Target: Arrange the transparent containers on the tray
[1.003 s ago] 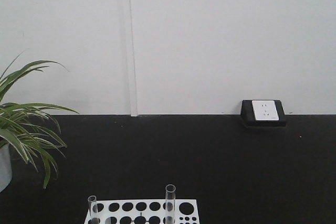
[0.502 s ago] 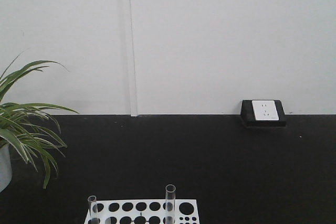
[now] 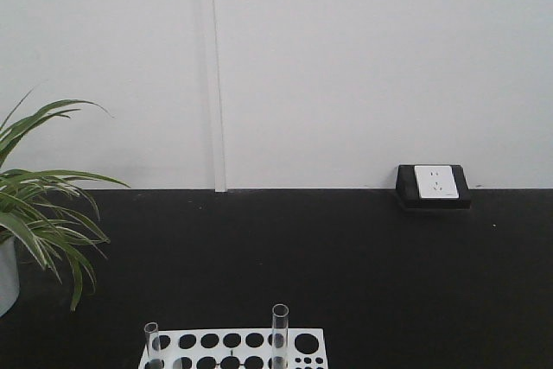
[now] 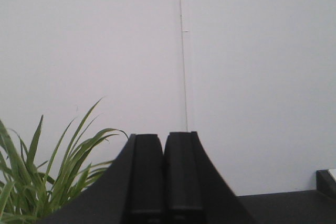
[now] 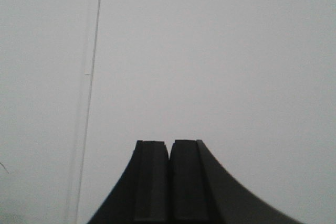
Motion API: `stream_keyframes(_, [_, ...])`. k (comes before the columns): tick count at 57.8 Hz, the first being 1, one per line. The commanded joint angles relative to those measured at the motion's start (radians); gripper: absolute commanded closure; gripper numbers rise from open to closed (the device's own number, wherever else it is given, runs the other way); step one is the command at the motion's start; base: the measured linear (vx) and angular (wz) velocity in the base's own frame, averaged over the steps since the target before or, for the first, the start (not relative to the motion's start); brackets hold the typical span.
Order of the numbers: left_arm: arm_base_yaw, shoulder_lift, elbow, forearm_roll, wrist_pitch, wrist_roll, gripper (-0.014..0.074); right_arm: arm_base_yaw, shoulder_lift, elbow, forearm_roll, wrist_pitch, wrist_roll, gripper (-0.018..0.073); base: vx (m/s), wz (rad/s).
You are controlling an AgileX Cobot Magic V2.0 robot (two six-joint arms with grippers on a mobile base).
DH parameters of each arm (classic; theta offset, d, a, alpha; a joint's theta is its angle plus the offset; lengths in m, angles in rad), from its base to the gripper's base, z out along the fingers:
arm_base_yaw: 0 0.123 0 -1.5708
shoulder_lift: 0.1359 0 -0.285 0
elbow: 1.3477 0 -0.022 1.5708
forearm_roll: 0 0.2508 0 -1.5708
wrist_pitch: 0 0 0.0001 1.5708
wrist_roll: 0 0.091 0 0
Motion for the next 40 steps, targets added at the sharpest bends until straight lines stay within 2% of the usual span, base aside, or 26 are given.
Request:
stream_keyframes(1, [0.001, 0.160, -0.136, -0.002, -0.063, 0.007, 0.0603, -0.004, 0.184, -0.137, -0.003, -0.043, -0.031, 0.0571, 0.00, 0.00])
stream_keyframes(7, [0.001, 0.325, -0.220, -0.002, -0.070, 0.007, 0.0603, -0.004, 0.348, -0.211, -0.003, -0.075, -0.030, 0.0571, 0.00, 0.00])
stream_keyframes(17, [0.001, 0.482, -0.271, -0.005, -0.088, 0.004, 0.0603, -0.004, 0.528, -0.240, -0.002, -0.148, -0.017, 0.0571, 0.00, 0.00])
stream_keyframes(31, [0.001, 0.544, -0.271, -0.005, -0.116, 0.006, 0.0584, -0.003, 0.617, -0.240, -0.002, -0.148, -0.012, 0.0554, 0.00, 0.00])
stream_keyframes(40, [0.001, 0.544, -0.271, -0.003, -0.116, 0.006, 0.0506, -0.003, 0.617, -0.240, -0.002, -0.151, -0.012, 0.0484, 0.00, 0.00])
